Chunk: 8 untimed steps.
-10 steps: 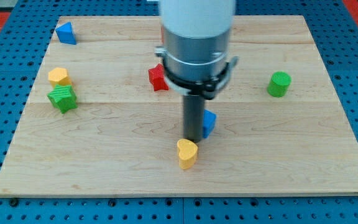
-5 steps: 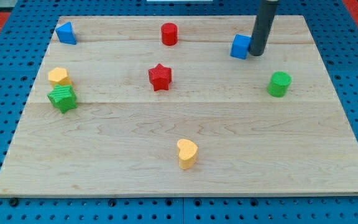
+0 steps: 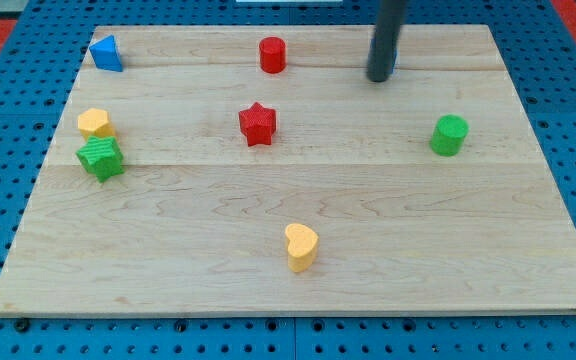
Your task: Move the blue cube to the top right of the board
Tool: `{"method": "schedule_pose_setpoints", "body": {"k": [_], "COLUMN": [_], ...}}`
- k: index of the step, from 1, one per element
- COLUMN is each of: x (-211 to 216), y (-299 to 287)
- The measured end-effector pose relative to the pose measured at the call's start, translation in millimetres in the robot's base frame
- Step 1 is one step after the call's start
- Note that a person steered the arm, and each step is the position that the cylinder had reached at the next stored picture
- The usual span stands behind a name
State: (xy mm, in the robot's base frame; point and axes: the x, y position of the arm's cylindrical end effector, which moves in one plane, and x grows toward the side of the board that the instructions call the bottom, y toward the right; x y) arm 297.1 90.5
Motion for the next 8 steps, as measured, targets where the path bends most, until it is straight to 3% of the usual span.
{"method": "schedule_pose_setpoints", "body": {"k": [1,2,3,8], "x": [-28.9,-36.7,-29.9,-15.1], "y": [-31.7,51.9,95.2,54.4]}}
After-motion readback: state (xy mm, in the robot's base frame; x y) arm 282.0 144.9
